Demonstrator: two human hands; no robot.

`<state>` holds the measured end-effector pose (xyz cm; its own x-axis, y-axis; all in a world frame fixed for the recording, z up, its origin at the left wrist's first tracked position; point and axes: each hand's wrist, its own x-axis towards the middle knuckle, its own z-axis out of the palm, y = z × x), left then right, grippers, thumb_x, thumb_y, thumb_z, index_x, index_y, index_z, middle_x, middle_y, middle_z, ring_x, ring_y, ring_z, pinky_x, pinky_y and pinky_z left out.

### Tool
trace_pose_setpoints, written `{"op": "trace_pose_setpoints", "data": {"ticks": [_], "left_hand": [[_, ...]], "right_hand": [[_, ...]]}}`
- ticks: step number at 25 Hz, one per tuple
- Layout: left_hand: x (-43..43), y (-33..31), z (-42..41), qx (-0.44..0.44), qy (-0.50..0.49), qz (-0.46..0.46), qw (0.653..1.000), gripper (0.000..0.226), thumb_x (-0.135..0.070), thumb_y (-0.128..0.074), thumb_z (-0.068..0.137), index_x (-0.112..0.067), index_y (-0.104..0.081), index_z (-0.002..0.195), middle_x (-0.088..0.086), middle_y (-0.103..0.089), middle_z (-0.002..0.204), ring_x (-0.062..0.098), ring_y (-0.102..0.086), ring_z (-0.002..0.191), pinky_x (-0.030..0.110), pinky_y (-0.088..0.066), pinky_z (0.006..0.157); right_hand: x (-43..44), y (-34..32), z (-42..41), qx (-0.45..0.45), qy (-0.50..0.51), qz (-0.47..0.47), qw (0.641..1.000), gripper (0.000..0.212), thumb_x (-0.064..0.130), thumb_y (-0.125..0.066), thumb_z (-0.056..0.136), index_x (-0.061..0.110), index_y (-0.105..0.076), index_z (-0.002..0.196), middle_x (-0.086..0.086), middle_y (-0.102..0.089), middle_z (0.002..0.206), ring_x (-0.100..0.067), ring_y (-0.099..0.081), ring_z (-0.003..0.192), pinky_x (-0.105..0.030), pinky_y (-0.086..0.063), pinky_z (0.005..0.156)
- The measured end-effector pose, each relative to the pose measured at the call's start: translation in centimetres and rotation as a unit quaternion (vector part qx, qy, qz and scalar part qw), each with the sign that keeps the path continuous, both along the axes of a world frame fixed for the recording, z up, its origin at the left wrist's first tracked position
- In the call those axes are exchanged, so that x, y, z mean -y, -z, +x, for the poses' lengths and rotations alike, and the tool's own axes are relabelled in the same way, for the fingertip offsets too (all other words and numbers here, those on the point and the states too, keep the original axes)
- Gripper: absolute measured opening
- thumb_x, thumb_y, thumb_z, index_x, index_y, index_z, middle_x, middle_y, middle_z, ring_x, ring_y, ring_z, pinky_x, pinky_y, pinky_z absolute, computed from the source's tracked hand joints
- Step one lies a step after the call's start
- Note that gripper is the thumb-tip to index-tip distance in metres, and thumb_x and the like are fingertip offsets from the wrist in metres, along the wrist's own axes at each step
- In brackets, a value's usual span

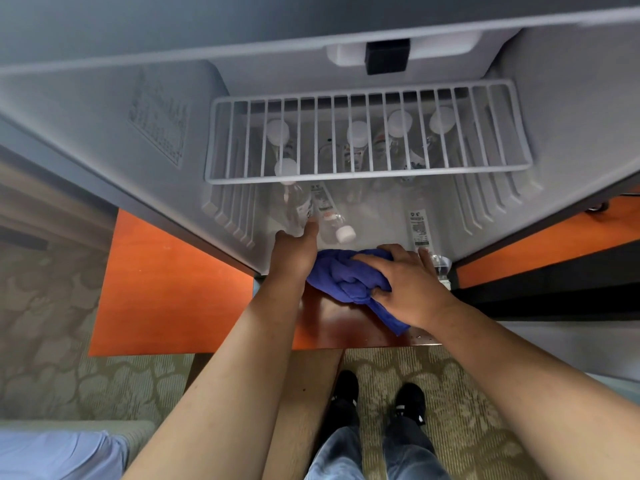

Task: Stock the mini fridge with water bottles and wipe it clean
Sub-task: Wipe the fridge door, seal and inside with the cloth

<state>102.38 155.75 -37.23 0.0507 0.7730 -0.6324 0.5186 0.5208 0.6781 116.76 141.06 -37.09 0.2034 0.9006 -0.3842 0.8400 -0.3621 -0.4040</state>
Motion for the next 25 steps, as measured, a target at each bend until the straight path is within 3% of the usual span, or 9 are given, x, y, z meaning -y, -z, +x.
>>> {"op": "trace_pose_setpoints", "data": {"ticks": [3,6,12,17,19,21,23,25], "left_hand": [[0.5,0.0,-0.3,-0.005,-0.009,0.014,1.0,0.073,-0.051,-0.055,0.1,-0.004,-0.035,0.153,0.009,-0.055,0.142,0.029,-0.055,0.128,0.029,-0.042,0.096],[0.5,-0.3,-0.2,0.0,-0.018,0.035,0.999,0.073,-0.046,-0.059,0.099,-0.007,-0.031,0.155,0.009,-0.056,0.14,0.023,-0.056,0.115,0.027,-0.04,0.092],[-1.8,0.1,-0.1,-0.054,0.029,0.046,0.997,0.078,-0.045,-0.057,0.1,-0.014,-0.02,0.16,0.011,-0.051,0.151,0.032,-0.052,0.135,0.034,-0.042,0.107],[-1.9,0.5,-0.9,-0.093,0.016,0.054,0.994,0.064,-0.045,-0.063,0.096,-0.007,-0.048,0.145,0.011,-0.063,0.137,0.032,-0.059,0.126,0.032,-0.045,0.1],[-1.3,0.4,-0.9,-0.095,0.026,0.008,0.995,0.062,-0.051,-0.065,0.094,0.0,-0.061,0.13,0.011,-0.067,0.125,0.031,-0.063,0.118,0.029,-0.045,0.086],[-0.4,0.2,-0.4,-0.083,0.075,-0.037,0.993,0.066,-0.059,-0.066,0.09,-0.001,-0.066,0.122,0.009,-0.067,0.115,0.031,-0.065,0.112,0.029,-0.045,0.083],[0.4,0.3,0.2,-0.094,0.138,-0.043,0.985,0.075,-0.068,-0.068,0.075,-0.006,-0.069,0.117,0.007,-0.07,0.114,0.031,-0.066,0.108,0.032,-0.051,0.089],[0.6,0.7,0.7,-0.123,0.168,-0.025,0.978,0.077,-0.068,-0.057,0.061,-0.011,-0.072,0.11,0.009,-0.073,0.111,0.03,-0.067,0.101,0.035,-0.054,0.087]], "right_hand": [[0.2,-0.2,0.1,0.008,-0.005,-0.002,1.0,0.065,0.037,-0.063,0.094,0.049,-0.035,0.152,0.002,-0.039,0.149,-0.029,-0.043,0.134,-0.047,-0.007,0.122],[0.3,-0.1,0.2,0.004,-0.003,0.002,1.0,0.065,0.036,-0.063,0.094,0.048,-0.036,0.152,0.0,-0.041,0.148,-0.029,-0.044,0.134,-0.043,-0.008,0.121],[0.4,0.1,0.2,-0.002,0.004,0.008,1.0,0.066,0.036,-0.064,0.093,0.047,-0.037,0.152,0.0,-0.041,0.148,-0.028,-0.044,0.134,-0.042,-0.006,0.122],[0.4,0.1,0.3,-0.009,0.003,0.015,1.0,0.064,0.034,-0.065,0.093,0.046,-0.039,0.151,0.0,-0.043,0.146,-0.029,-0.046,0.132,-0.041,-0.007,0.121],[0.4,0.0,0.3,-0.006,0.0,0.011,1.0,0.064,0.034,-0.064,0.094,0.046,-0.038,0.151,0.001,-0.042,0.147,-0.028,-0.045,0.133,-0.038,-0.006,0.12],[0.3,0.0,0.3,0.001,-0.003,0.007,1.0,0.065,0.035,-0.064,0.094,0.047,-0.037,0.152,0.001,-0.041,0.148,-0.028,-0.044,0.134,-0.038,-0.005,0.12],[0.2,0.0,0.3,0.007,-0.008,0.007,1.0,0.066,0.035,-0.065,0.094,0.046,-0.036,0.152,0.0,-0.041,0.148,-0.028,-0.044,0.134,-0.037,-0.007,0.119],[0.1,0.1,0.3,0.008,-0.008,0.013,1.0,0.066,0.036,-0.065,0.094,0.046,-0.037,0.152,0.0,-0.042,0.148,-0.028,-0.045,0.133,-0.035,-0.008,0.117]]}}
